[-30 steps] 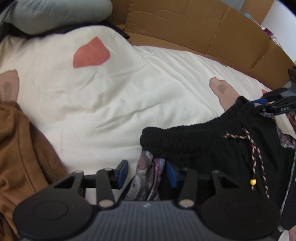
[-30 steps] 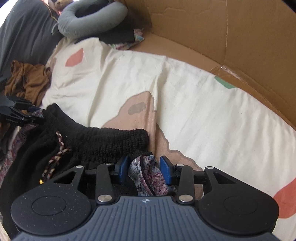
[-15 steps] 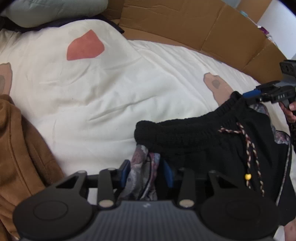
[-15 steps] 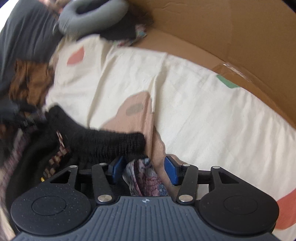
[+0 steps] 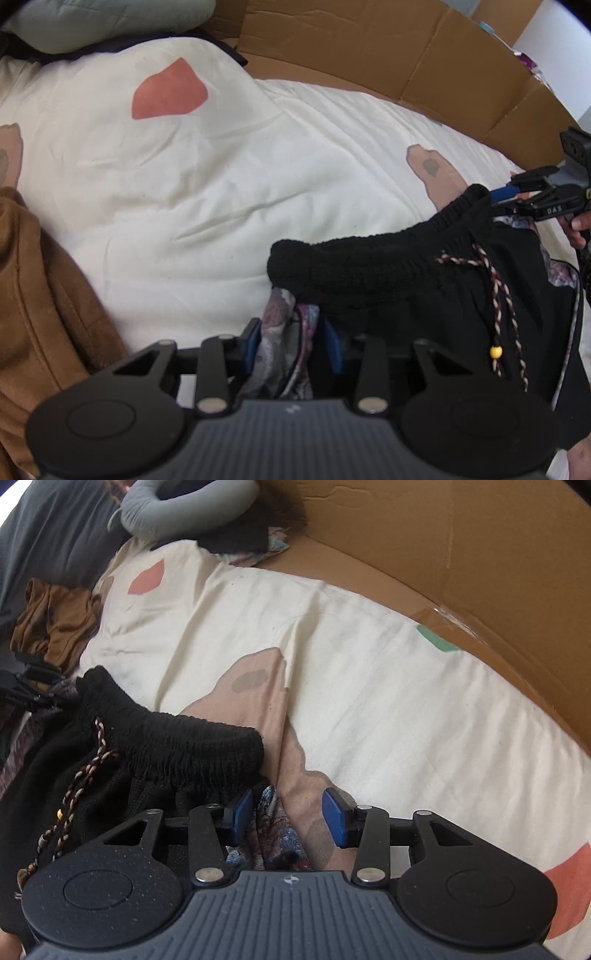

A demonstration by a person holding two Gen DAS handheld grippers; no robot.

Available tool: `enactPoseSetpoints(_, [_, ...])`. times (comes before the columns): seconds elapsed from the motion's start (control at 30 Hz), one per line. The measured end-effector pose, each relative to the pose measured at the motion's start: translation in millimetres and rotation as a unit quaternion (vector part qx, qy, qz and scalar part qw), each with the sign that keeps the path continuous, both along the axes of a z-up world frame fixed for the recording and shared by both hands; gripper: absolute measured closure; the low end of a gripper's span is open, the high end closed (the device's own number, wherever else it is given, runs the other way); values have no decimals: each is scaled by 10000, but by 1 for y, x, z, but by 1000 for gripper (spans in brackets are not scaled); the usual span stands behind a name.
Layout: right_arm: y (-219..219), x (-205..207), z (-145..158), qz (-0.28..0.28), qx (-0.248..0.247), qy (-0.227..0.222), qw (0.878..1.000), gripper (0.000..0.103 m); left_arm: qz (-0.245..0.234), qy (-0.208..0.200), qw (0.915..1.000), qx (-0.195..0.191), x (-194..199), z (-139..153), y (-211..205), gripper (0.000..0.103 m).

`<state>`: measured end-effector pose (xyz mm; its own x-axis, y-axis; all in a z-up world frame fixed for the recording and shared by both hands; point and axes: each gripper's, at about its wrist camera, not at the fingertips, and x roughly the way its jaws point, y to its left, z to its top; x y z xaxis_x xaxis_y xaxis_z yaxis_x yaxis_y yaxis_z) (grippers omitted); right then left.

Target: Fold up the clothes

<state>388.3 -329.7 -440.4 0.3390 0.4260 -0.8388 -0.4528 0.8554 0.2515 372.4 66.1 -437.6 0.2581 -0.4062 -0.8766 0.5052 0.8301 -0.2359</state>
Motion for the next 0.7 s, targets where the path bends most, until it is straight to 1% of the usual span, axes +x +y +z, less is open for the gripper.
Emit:
enactPoseSetpoints(0.07, [2, -2, 3, 138, 39, 5, 9999, 66, -1, -2, 10000, 9, -1, 0, 0, 65])
enactPoseSetpoints(0.2, [10, -7, 4, 427, -77, -24, 9991, 66, -25, -12, 10000, 38, -1, -2, -2, 65])
enactPoseSetpoints(0.27, [15, -9, 4, 545, -73, 3, 9985, 71, -51, -24, 10000, 57, -1, -1, -2, 65])
enactPoseSetpoints(0.3, [18, -10, 4, 611, -100, 19, 9981, 72, -75, -40, 9999, 71, -1, -1, -3, 65])
enactPoseSetpoints(0.43, [28, -14, 6, 920, -362, -72, 9951, 70, -130, -95, 9998, 98, -2, -2, -4, 65])
enactPoseSetpoints(0.53, [34, -15, 6, 1033, -504, -155, 9933, 69, -174, -134, 9997, 127, -2, -3, -6, 63])
enactPoseSetpoints(0.57, [36, -15, 6, 1052, -528, -173, 9929, 68, -192, -139, 9996, 139, -2, -4, -7, 62])
enactPoseSetpoints(0.6, [38, -15, 5, 1065, -545, -188, 9926, 65, -210, -143, 9996, 152, -1, -4, -7, 62])
enactPoseSetpoints(0.7, [42, -16, 3, 1077, -539, -209, 9925, 60, -238, -110, 9996, 137, 0, -5, -8, 61])
